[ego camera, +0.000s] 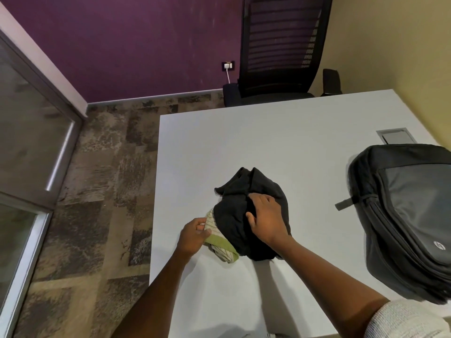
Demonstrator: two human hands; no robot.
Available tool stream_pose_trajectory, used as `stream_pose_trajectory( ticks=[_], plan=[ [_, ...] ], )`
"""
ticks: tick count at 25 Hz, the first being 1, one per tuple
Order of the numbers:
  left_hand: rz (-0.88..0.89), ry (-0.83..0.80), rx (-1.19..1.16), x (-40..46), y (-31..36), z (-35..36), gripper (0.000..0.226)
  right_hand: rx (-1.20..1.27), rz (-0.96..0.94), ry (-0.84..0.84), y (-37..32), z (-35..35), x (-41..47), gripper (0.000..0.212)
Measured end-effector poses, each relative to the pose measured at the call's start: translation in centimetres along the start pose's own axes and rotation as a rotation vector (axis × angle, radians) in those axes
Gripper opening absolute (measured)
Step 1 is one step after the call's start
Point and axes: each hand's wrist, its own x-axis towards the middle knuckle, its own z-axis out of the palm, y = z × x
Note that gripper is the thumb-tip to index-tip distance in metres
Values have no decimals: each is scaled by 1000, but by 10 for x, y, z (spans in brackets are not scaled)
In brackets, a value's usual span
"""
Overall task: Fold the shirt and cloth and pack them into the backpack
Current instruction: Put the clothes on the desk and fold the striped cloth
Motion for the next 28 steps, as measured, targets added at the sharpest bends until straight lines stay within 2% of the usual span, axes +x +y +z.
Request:
stream_pose_trajectory(
  ticks=[2,4,7,11,15,24,28],
  plan=[
    [-14,9,-11,-5,0,0,36,-34,-42,46,-7,1,-7,48],
    [-50,-30,-41,-9,0,0,42,-19,-85,50,-12,5,-16,42],
    [-101,-96,-38,-9,-2,6,58,98,-140,-100,-13,16,-29,34],
    [-52,14,91,-8,7,25,46,79,-107,-242,-8,30,-37,51],
    [-23,67,134,-5,24,35,53,66,-89,-342,-6,31,-31,64],
    [-17,80,159,30,53,36,53,17,-87,-408,15,27,26,73],
    [-3,83,121,55,74,37,51,-16,-99,-384,31,15,58,74]
  ],
)
